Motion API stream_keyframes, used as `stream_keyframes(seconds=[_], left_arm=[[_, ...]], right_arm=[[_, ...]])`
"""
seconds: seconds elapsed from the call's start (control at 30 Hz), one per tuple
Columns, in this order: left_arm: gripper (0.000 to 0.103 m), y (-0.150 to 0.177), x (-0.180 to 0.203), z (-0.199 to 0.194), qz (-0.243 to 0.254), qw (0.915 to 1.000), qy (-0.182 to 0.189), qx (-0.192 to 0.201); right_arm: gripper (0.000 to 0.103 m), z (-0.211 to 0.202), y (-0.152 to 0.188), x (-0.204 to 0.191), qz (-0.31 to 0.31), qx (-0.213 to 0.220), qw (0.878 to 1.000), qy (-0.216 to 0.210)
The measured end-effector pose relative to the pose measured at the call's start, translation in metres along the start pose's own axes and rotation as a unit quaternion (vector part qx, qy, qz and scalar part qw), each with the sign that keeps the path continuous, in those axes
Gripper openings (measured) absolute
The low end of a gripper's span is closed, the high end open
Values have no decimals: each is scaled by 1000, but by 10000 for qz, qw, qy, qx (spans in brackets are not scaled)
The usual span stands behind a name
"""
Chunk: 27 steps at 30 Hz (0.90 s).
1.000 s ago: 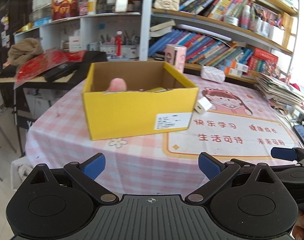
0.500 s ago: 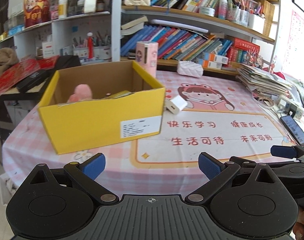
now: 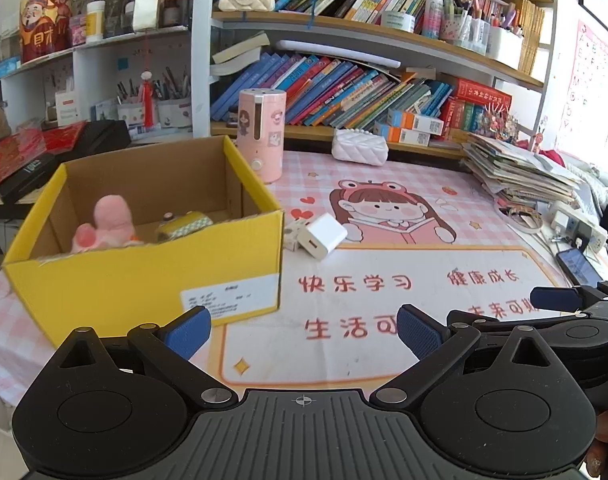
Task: Organize objects
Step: 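Withdraw both open tools up and back from the yellow box, then reach both tools toward the white charger and small card box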
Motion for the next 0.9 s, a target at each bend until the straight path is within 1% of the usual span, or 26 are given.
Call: stream_keyframes(seconds=[0.2, 0.47, 0.73, 0.83, 0.9], left_arm=[[101, -9, 9, 21, -21, 10000, -5, -12], [100, -21, 21, 41, -14, 9999, -86, 54], [100, -28, 36, 54, 122, 9996, -229, 101], [100, -29, 41, 60, 139, 9994, -298, 74], [100, -28, 44, 65, 185, 9991, -384, -16]], right_arm=[[88, 22, -14, 13, -40, -21, 10000, -39], [88, 46, -32, 27, -108, 37, 9997, -217], [87, 65, -45, 41, -98, 103, 9991, -389], [86, 70, -48, 46, -93, 117, 9989, -434], [86, 73, -49, 50, -88, 107, 9988, -468]])
Point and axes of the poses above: each gripper's, at about its wrist camera, not at the fingertips, and z roughly the way its jaws point, x to its right, y to its underside, the point moved 4 cm from there along z, roughly the way its jaws point, and after that the axes turned 8 degrees about x, right-handed, at the moved point
